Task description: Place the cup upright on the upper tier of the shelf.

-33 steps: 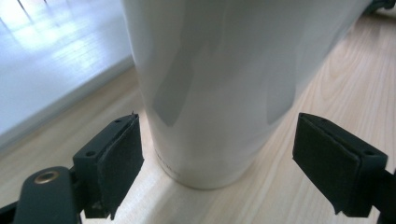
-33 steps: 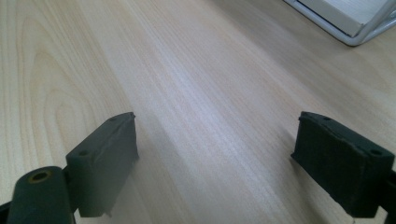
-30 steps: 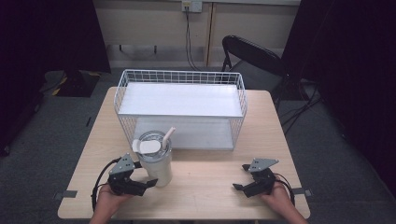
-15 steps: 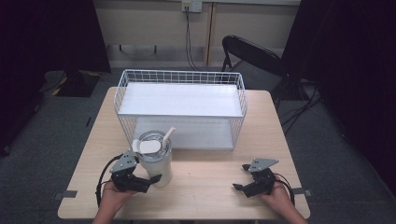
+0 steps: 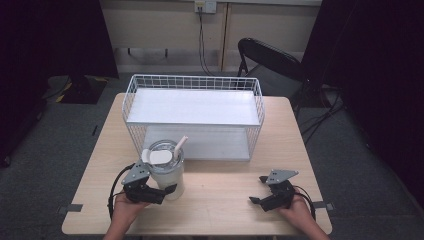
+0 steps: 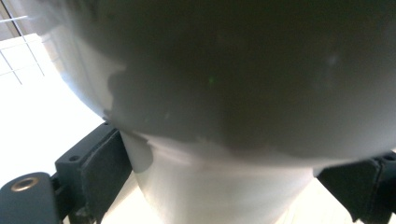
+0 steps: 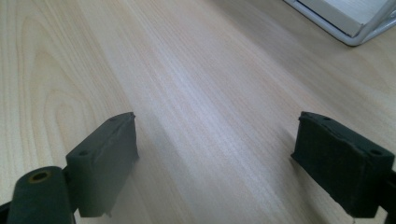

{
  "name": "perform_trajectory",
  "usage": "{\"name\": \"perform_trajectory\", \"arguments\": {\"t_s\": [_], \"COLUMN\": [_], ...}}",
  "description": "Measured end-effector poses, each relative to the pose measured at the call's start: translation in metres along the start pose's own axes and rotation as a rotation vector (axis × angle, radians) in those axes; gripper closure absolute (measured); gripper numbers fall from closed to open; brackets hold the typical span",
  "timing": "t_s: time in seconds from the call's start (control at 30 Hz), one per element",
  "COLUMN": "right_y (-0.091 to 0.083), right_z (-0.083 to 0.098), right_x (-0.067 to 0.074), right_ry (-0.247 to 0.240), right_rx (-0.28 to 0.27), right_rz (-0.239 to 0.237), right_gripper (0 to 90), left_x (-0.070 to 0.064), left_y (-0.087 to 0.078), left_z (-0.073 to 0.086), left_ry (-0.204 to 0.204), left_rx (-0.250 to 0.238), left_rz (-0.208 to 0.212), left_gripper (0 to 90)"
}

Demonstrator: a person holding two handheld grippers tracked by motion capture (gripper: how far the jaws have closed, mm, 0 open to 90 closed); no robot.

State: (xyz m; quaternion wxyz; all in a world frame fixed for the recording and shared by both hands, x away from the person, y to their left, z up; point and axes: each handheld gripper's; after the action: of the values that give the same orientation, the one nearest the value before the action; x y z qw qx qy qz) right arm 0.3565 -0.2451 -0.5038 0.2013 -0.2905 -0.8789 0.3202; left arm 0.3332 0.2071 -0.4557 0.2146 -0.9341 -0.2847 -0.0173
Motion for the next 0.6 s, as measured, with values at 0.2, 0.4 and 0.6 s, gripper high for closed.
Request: {"name": "perform_trajectory", "arguments": {"t_s": [0.2, 0.4, 0.6], "right_y": [0.0000, 0.0000, 0.0000], "right_z": [0.0000, 0.0000, 0.0000], "right_x": [0.0000, 0.0000, 0.0000], "right_ry": [0.000, 0.000, 0.000], "right_rx": [0.000, 0.000, 0.000], "right_rz": [0.000, 0.000, 0.000], "right_gripper": [12.9, 12.8, 12.8], "left_x": [-0.0002, -0.0029, -0.0077], "left_y": [0.0003, -0.0008, -0.0011], "left_z": [-0.0010, 0.0011, 0.0008], "left_ry": [0.007, 0.036, 0.082], "left_rx": [-0.019, -0.043, -0.062], "left_rz": [-0.010, -0.031, -0.036], "left_gripper": [8.4, 9.7, 10.1]}}
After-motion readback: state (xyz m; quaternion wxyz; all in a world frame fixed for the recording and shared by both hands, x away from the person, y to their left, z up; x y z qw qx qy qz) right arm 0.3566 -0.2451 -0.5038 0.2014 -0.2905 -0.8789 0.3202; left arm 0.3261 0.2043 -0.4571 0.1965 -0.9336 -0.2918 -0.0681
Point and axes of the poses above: each handheld gripper's, and its own axes: y roughly forward along the jaws, z roughly out of its underside, x roughly to its left, and after that the axes turned 13 degrees about y, right-handed
